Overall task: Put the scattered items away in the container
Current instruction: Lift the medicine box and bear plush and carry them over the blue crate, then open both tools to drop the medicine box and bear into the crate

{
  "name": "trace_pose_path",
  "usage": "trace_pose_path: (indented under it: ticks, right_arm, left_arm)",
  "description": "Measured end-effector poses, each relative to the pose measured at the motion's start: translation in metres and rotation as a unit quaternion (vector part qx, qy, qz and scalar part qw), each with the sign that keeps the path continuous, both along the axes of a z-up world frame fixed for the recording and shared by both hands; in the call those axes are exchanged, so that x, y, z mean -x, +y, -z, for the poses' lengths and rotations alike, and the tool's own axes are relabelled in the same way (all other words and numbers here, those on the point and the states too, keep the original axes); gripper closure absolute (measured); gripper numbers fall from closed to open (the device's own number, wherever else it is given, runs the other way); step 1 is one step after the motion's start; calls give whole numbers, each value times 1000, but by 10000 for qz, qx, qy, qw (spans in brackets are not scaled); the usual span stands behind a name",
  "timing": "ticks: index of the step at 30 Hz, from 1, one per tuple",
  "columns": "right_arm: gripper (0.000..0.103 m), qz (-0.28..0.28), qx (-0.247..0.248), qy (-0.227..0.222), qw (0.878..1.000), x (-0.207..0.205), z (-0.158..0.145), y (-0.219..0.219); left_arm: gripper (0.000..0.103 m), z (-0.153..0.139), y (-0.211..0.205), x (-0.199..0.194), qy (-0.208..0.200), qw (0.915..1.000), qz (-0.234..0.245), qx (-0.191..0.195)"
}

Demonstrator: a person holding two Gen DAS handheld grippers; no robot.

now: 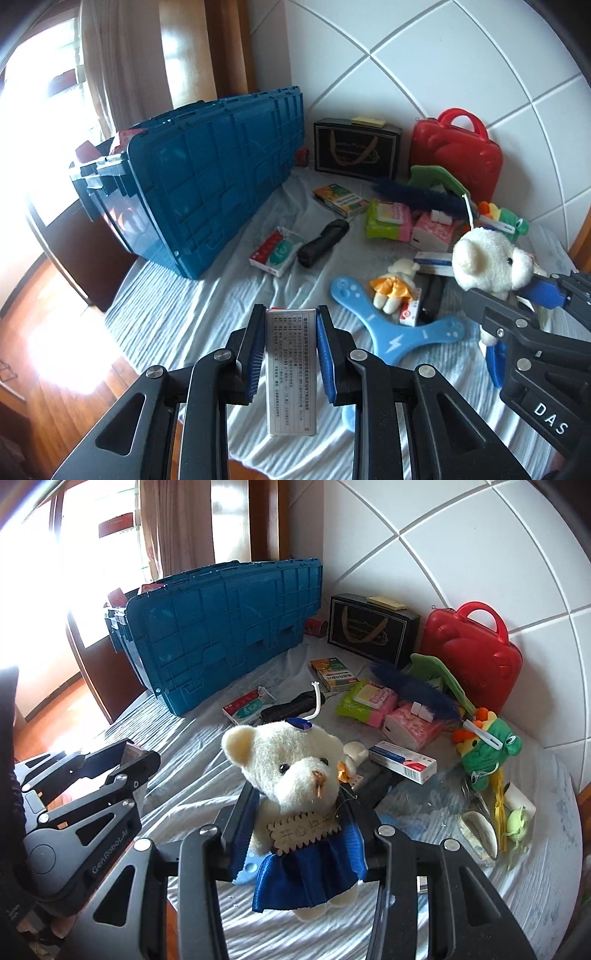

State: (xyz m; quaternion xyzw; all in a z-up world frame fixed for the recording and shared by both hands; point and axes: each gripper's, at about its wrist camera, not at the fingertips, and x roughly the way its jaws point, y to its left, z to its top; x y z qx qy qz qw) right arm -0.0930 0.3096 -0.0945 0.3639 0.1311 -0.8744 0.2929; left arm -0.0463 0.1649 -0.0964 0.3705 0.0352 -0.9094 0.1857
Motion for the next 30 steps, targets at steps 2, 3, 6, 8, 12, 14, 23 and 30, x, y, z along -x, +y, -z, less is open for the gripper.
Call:
trace_pose_path:
  ticks: [2,3,6,8,12,14,23,30]
  right_arm:
    - [60,-20,5,65,10000,5,-5,-15]
    - [60,-43,30,115,9999,9,-10,-22]
    - [60,-110,106,263,9995,21,-24,-43]
    - [60,-155,157,362,9991,29,-33,-57]
    - [60,-245,259,560,9978,45,-51,-85]
    - [60,-289,309,659,9969,53,-61,-99]
    - [60,-71,612,1119,9918,74,-104,-190]
    - [60,-51,830,1210,9892,79,-127,-286]
  left_arm:
    - [77,-7,-12,8,97,9999,7,36]
    - [77,-12,-17,12,154,9999,3,71]
    - [77,-28,-34,26,340,9992,-36,226]
    - [77,-40,-47,34,451,9984,-111,310]
    - [77,-64,-76,46,672,9970,-181,339]
    - [77,-77,-94,52,829,9958,-195,344]
    - [77,-137,-196,76,1451,9871,-2,678]
    - [77,-157,-297,91,1541,9844,-167,836]
